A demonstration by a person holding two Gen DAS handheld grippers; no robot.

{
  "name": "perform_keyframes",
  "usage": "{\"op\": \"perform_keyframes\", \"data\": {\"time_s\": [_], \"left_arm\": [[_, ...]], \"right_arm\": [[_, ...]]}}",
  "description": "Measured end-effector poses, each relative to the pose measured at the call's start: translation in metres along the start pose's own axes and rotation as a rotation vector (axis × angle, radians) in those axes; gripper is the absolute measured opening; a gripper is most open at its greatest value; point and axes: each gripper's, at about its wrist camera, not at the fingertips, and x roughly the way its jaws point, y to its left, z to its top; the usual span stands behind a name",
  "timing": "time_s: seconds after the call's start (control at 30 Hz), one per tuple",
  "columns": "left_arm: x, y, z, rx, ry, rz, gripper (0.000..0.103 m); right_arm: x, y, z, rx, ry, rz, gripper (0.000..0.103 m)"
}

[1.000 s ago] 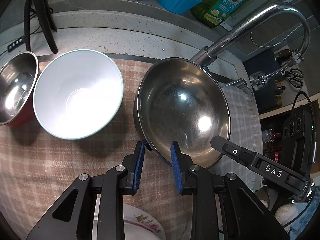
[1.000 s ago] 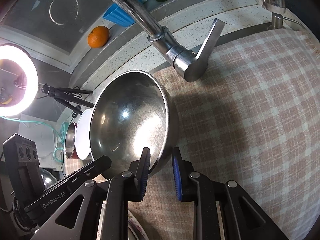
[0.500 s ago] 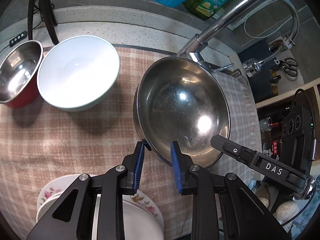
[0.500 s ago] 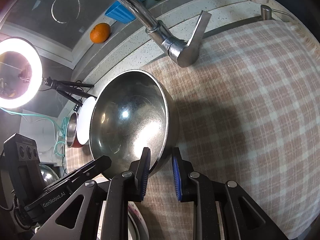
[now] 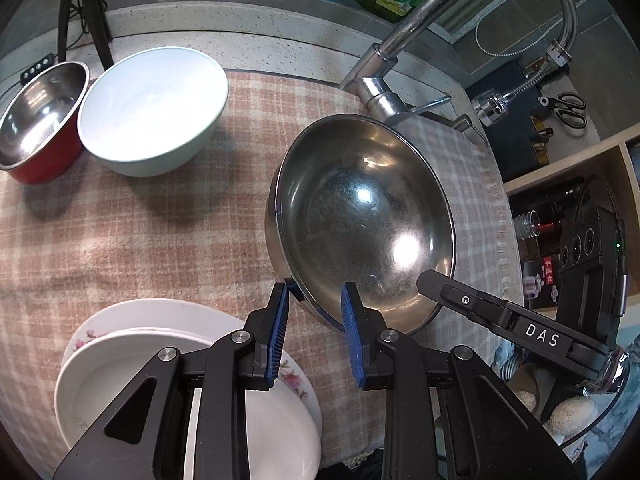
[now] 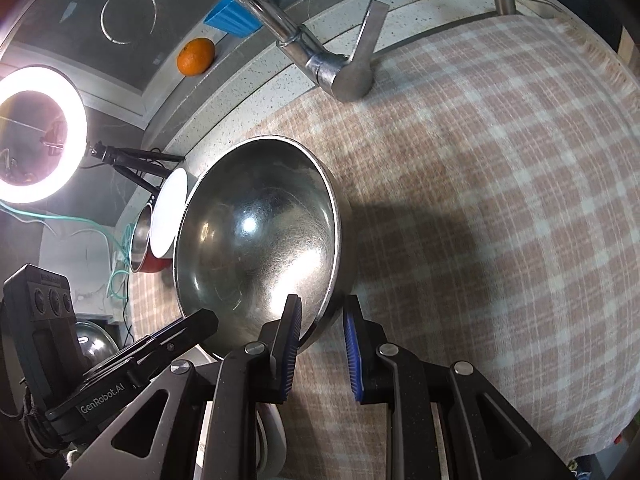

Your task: Organize plates and bowls

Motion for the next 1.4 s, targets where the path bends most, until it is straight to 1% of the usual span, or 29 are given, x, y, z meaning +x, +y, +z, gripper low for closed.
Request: {"op": "perform_keyframes", "data": {"time_s": [0.3,0.73,1.0,1.4], "left_arm": [[0.003,-0.003,-0.005,0.012,0.014,0.000,0.025],[0.006,-0.001,-0.007,0.014,0.030,0.001,0.024],[-0.001,0.002,-0.008,0.008,0.020,-0.001,0.023],[-0.013,0.008,-0.010,0.000,0.000,-0.010,0.023]], "right_arm": [[-0.002,-0.010,-0.010,0.016,0.005,0.000,0.019],[-0.002,-0.014,-0.016,0.015,0.012,-0.002,0.020],[-0.007,-0.008,-0.016,-0.009,-0.002,-0.016,0.021],[-0.020,-0.007,-0.017,-0.007,-0.026,-0.028,0.021]]}}
